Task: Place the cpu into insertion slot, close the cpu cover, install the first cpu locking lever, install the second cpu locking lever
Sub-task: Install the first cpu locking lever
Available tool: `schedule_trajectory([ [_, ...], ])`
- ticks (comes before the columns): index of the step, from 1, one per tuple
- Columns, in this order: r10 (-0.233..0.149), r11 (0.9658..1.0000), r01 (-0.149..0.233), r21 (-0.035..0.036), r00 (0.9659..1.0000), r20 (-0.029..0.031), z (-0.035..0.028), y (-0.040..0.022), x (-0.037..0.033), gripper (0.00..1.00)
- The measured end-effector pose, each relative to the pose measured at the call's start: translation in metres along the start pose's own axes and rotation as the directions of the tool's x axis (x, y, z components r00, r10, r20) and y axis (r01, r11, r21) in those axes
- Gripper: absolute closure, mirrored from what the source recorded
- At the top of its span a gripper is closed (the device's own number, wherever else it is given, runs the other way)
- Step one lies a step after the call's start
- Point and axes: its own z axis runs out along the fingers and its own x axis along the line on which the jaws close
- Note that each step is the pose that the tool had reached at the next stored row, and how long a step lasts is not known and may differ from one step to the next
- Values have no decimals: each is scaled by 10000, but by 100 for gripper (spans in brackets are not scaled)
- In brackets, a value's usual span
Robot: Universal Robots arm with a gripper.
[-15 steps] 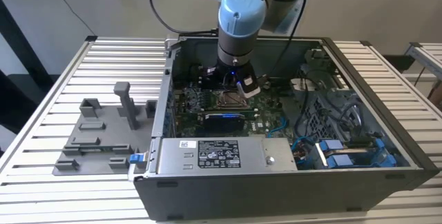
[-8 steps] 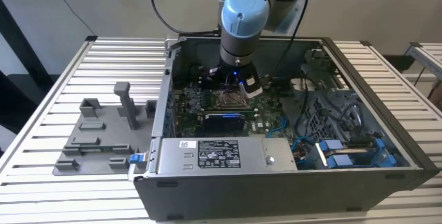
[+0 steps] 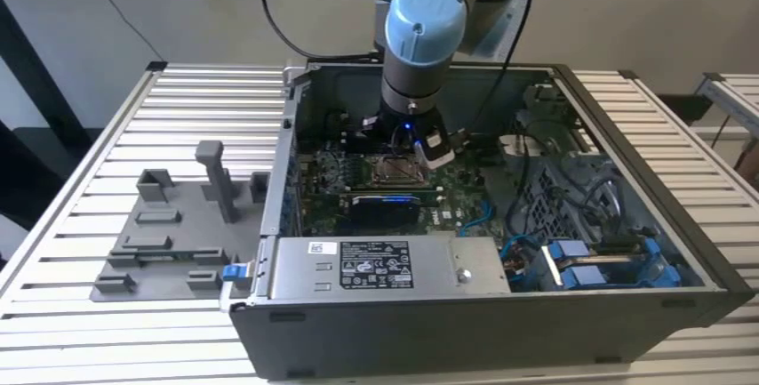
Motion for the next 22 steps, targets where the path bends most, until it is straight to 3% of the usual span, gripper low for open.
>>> schedule_trajectory([
  [4, 2, 10000, -2, -50, 10000, -6, 10, -4, -10, 89],
  [9, 10, 9998, -10, -215, 10000, -18, 12, -4, -22, 89],
  [14, 10, 9998, -10, -219, 10000, -20, -19, 9, -14, 89],
  [17, 11, 9998, -11, -222, 10000, -22, -50, 14, 48, 89],
  [22, 14, 9997, -15, -247, 10000, -24, -119, 28, 214, 89],
])
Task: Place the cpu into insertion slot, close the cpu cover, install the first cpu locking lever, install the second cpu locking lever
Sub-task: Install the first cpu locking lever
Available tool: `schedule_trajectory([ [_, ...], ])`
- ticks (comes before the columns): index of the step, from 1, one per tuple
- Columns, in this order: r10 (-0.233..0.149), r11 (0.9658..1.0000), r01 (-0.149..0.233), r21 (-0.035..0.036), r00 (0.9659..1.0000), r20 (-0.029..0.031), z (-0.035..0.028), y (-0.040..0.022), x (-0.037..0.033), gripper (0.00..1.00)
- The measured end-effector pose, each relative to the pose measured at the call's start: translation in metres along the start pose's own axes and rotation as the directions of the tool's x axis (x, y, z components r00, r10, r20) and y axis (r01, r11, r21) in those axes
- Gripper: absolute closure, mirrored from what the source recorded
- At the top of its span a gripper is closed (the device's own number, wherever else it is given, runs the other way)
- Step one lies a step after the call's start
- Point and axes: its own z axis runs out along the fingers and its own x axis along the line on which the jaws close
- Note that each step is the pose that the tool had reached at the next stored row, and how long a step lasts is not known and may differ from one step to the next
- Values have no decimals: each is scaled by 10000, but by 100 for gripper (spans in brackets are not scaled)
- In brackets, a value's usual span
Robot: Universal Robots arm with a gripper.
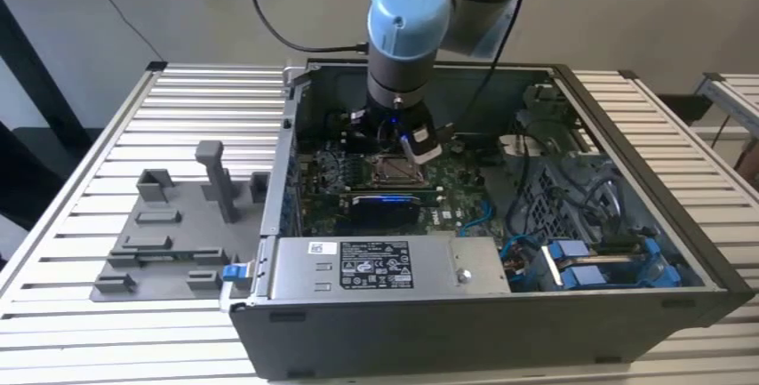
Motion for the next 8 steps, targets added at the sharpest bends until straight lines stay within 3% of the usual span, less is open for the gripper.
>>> schedule_trajectory([
  [4, 0, 10000, 0, -24, 10000, -1, -36, 4, 129, 89],
  [8, -11, 10000, 11, -30, 10000, 24, -38, 0, 181, 89],
])
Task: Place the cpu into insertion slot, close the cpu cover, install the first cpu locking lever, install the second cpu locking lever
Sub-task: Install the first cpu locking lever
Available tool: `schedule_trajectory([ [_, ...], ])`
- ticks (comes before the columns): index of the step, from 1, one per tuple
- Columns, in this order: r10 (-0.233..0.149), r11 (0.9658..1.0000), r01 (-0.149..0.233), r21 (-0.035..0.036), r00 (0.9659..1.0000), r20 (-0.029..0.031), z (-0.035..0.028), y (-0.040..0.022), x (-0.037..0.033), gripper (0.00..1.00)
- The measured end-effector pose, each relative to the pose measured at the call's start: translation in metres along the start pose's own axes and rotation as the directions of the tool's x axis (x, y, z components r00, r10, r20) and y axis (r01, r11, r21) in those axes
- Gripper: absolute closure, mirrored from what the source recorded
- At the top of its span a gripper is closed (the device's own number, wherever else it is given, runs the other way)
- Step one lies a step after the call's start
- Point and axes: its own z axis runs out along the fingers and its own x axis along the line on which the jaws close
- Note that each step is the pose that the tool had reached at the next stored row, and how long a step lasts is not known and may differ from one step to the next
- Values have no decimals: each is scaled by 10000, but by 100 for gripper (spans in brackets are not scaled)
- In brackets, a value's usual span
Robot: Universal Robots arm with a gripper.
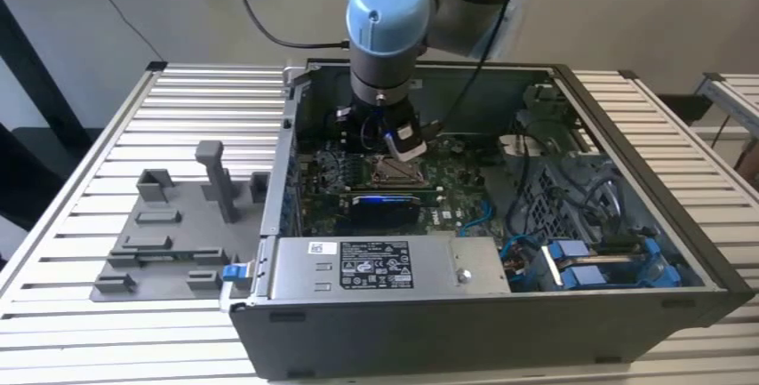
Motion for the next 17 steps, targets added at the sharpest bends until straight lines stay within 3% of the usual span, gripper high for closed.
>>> schedule_trajectory([
  [6, -3, 10000, 3, -1, 10000, 4, -15, -43, -3, 89],
  [17, -13, 10000, 13, 12, 10000, 44, 13, -70, 23, 89],
])
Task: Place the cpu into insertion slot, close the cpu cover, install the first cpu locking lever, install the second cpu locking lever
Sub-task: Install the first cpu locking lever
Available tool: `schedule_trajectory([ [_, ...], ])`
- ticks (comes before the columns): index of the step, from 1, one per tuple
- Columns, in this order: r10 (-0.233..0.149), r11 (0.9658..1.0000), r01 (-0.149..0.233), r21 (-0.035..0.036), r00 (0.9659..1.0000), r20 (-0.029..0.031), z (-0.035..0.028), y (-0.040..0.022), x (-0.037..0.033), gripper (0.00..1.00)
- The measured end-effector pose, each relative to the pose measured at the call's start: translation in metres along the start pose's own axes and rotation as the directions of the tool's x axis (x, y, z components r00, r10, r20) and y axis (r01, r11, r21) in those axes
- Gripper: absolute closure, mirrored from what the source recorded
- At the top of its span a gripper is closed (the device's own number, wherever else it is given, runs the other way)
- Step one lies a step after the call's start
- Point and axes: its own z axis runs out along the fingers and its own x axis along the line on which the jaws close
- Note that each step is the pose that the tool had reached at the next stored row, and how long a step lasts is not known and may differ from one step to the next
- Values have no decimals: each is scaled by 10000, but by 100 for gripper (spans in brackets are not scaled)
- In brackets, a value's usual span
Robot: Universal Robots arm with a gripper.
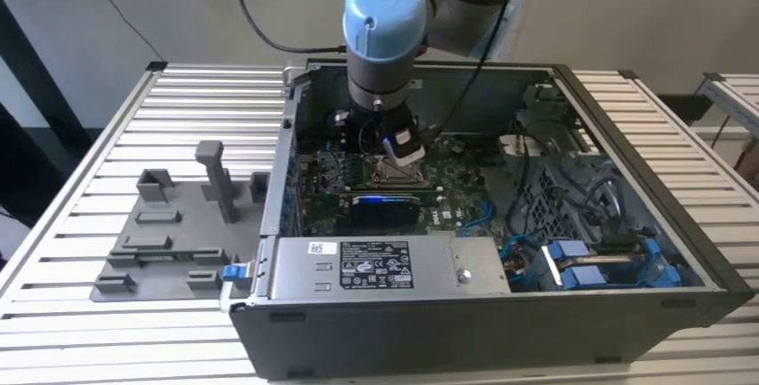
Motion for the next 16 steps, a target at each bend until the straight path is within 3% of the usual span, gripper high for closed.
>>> schedule_trajectory([
  [6, 16, 10000, -16, 39, 10000, 9, 14, -15, 0, 89],
  [16, 17, 10000, -17, 37, 10000, 11, 37, -22, -37, 89],
])
